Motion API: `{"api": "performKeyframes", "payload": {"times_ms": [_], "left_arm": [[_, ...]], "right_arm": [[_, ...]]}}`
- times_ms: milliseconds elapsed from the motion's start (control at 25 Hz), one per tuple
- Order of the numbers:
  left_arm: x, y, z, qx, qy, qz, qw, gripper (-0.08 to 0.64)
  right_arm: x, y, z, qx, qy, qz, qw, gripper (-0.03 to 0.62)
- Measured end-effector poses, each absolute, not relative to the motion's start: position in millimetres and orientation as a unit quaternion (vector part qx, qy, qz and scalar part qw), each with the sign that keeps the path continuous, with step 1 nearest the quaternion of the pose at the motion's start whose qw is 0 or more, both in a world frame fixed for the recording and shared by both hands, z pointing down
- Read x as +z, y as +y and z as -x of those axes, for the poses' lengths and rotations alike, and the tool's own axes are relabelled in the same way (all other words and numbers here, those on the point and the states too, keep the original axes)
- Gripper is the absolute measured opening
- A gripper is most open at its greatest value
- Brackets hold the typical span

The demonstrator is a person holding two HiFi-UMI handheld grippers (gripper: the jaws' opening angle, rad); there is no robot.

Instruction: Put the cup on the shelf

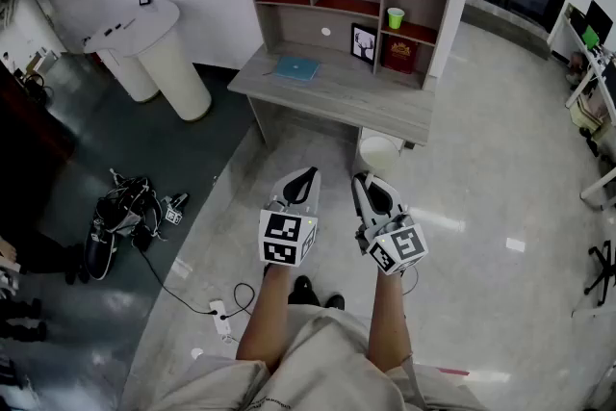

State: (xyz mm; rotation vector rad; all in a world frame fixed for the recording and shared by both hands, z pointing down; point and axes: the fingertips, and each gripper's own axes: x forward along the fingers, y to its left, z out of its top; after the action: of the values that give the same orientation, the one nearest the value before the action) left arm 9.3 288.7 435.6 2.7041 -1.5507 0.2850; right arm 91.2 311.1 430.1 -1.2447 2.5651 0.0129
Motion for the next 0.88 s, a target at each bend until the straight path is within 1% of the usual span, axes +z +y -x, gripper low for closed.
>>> {"api": "performKeyframes", "payload": {"times_ms": [280,520,640,720,880], "left_arm": [[442.0,298.1,-15.9,0.073,-0.489,-0.869,0.019,0.011],[469.0,307.2,-19.8,0.076,-0.479,-0.874,0.034,0.011],[468.7,311.0,-15.7,0.071,-0.482,-0.873,0.04,0.011],[467.4,309.3,-10.2,0.078,-0.489,-0.868,0.032,0.011],[467.1,301.1,-6.4,0.124,-0.501,-0.856,-0.016,0.011]], "right_arm": [[439.0,327.0,-89.3,0.013,0.89,0.438,0.125,0.028],[454.8,329.0,-89.0,0.007,0.889,0.447,0.094,0.028],[454.6,330.8,-88.4,-0.002,0.892,0.44,0.1,0.028],[454.5,327.5,-86.0,-0.003,0.894,0.437,0.1,0.028],[455.2,315.8,-79.9,0.001,0.897,0.432,0.093,0.028]]}}
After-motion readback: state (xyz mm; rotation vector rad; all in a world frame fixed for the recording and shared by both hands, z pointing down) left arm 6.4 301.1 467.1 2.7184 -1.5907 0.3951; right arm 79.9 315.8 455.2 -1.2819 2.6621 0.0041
